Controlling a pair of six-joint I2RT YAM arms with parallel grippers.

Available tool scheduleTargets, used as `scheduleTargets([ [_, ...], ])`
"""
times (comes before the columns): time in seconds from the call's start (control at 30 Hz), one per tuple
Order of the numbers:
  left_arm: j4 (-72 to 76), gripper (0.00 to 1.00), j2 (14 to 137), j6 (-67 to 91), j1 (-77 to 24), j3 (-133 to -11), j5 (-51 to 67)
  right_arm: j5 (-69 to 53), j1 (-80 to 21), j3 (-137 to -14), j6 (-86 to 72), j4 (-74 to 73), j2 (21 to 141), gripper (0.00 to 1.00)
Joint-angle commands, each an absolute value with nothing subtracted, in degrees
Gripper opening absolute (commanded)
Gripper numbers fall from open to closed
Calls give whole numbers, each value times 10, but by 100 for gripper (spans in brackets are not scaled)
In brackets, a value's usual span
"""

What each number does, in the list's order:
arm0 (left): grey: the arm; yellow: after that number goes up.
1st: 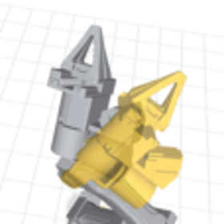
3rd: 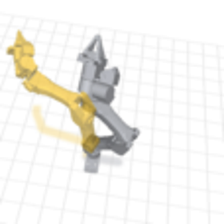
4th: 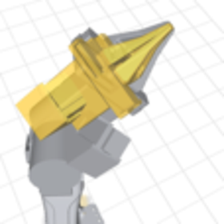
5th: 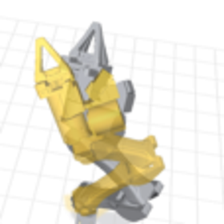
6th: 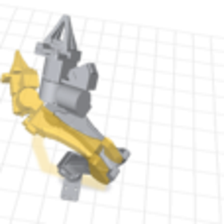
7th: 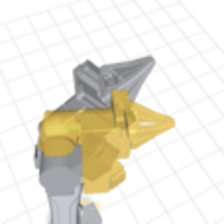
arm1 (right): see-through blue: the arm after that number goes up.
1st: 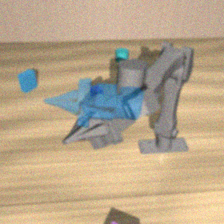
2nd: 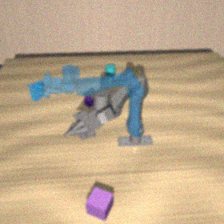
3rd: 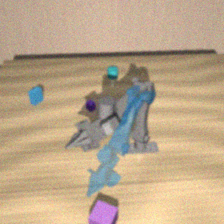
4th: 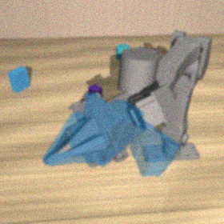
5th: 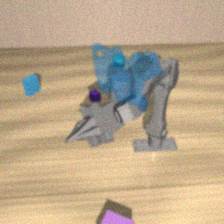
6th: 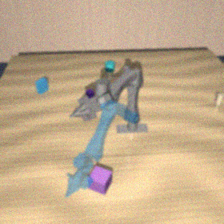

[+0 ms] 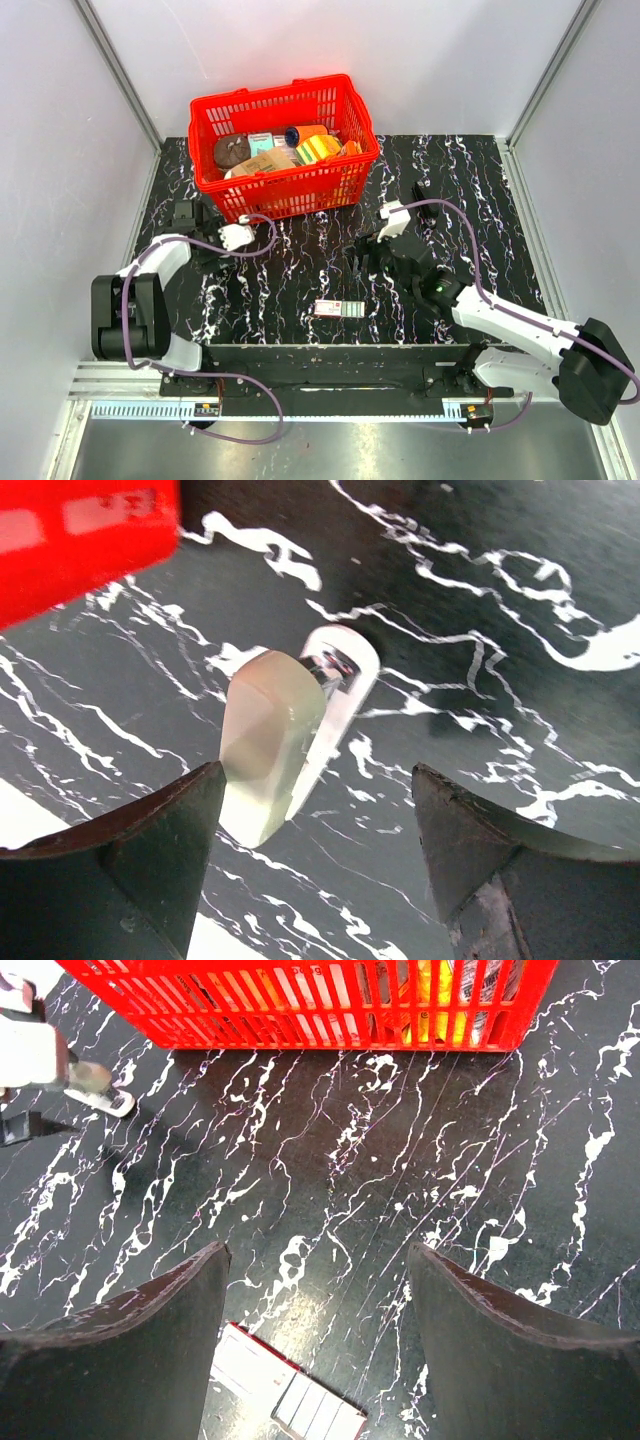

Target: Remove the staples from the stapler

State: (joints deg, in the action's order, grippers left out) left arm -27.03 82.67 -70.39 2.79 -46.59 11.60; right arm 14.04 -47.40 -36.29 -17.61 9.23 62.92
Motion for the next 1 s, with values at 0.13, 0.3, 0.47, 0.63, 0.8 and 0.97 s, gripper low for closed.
scheduleTargets([
  [0.13,-198,77,881,-711,33,-506,127,123,-483,-368,-184,128,648,78],
  [0.3,-213,67,890,-734,33,-493,132,113,-484,-374,-187,133,660,77],
  [0.47,-221,51,863,-756,33,-461,142,105,-485,-378,-187,140,672,73],
  [0.63,-266,34,855,-750,31,-472,172,102,-488,-387,-188,140,686,72],
  [0.8,-335,31,824,-742,4,-469,197,103,-489,-389,-187,138,687,71],
  [0.97,-389,31,756,-737,-63,-437,217,99,-490,-394,-185,137,693,71],
])
